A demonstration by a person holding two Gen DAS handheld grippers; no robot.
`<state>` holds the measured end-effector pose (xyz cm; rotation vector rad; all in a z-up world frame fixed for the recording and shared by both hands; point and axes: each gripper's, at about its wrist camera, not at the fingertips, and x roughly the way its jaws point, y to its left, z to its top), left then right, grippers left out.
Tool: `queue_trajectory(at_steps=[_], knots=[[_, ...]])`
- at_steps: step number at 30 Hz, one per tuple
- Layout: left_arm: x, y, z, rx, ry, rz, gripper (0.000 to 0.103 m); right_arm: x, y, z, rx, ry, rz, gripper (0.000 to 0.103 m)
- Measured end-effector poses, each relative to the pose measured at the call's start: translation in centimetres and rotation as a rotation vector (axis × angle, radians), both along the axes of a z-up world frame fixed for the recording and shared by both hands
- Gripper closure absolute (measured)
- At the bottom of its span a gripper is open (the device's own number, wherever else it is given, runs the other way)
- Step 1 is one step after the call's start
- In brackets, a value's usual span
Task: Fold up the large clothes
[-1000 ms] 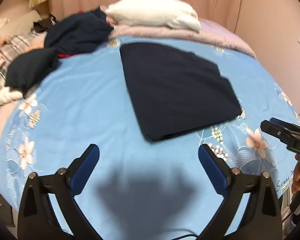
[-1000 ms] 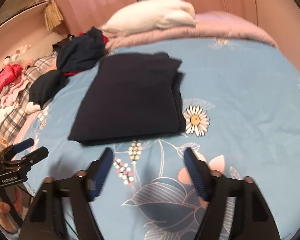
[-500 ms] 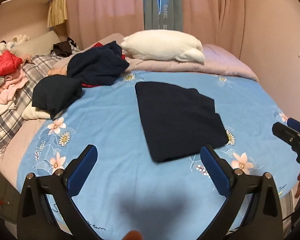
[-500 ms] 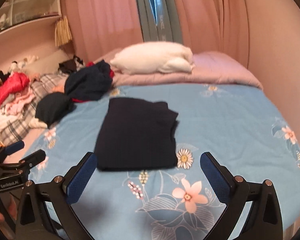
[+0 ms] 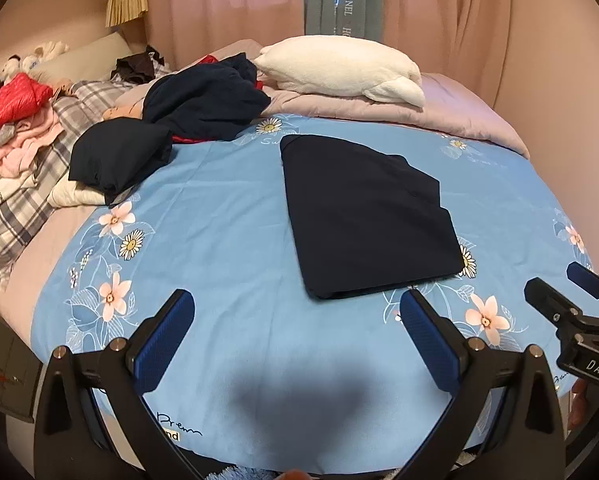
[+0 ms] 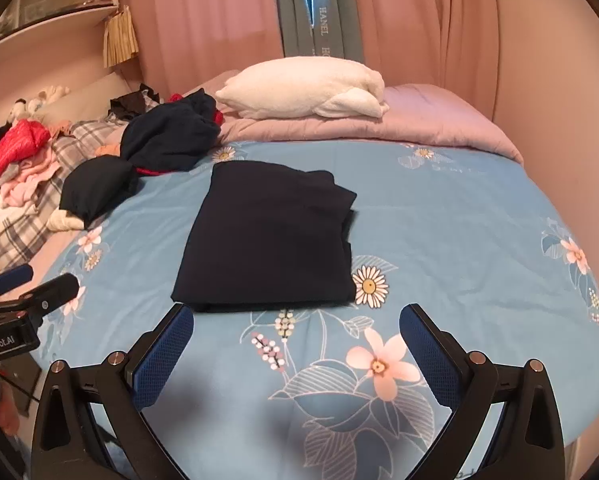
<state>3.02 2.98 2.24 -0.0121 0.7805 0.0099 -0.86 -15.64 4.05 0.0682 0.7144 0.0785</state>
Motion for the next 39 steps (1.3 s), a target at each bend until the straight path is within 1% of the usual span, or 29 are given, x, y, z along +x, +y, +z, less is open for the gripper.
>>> queue_trajectory(at_steps=[5, 11, 39], knots=[[0.0, 0.4, 0.2, -0.020, 0.000, 0.002, 0.000, -0.2, 0.4, 0.3, -0.005, -0.002, 0.009, 0.001], [-0.1, -0.1, 0.1, -0.024, 0.009, -0.036, 0.000, -0.4, 0.4, 0.3, -0.005, -0.003, 0.020, 0.001], [-1.0, -1.6, 0.6, 0.002, -0.017, -0.066, 0.000, -0.6, 0.1, 0.4, 0.006, -0.008, 0.027, 0.001]])
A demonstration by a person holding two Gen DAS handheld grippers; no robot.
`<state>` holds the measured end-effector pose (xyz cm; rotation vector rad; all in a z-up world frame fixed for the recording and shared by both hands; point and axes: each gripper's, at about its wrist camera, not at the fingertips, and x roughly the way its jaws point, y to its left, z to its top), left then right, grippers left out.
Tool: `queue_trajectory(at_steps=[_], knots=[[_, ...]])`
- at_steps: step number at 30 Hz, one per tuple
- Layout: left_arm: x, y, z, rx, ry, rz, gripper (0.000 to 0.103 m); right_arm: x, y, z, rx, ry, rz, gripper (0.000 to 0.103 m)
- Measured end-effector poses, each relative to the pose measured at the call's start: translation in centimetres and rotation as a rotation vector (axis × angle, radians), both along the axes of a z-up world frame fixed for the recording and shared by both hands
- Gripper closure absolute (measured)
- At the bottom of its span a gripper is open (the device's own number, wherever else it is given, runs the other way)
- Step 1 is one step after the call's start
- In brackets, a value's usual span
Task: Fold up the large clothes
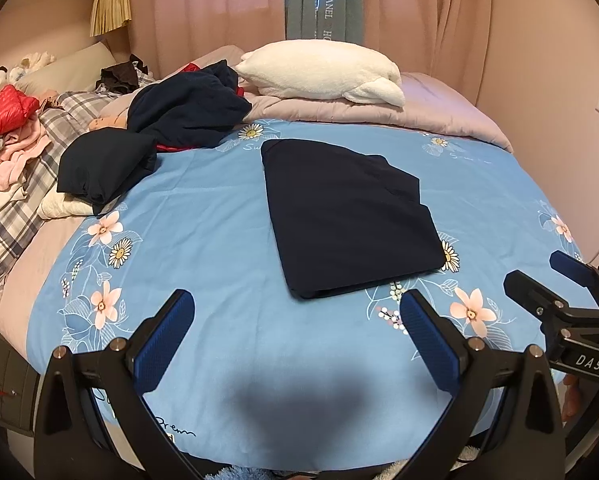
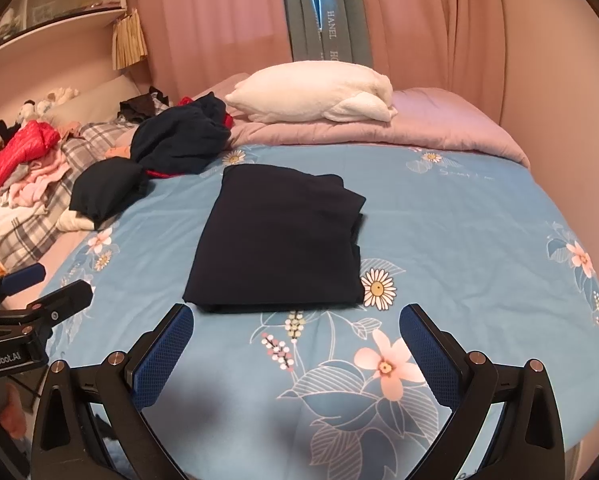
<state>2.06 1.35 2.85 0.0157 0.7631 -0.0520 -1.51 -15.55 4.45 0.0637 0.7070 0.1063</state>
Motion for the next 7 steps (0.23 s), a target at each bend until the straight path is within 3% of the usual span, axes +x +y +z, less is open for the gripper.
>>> queue_trajectory(at_steps=[7], knots=[[0.13, -0.21, -0.05, -0.012, 0.004, -0.011, 0.000, -0.04, -0.04, 0.00, 0.004, 0.000, 0.003, 0.001]])
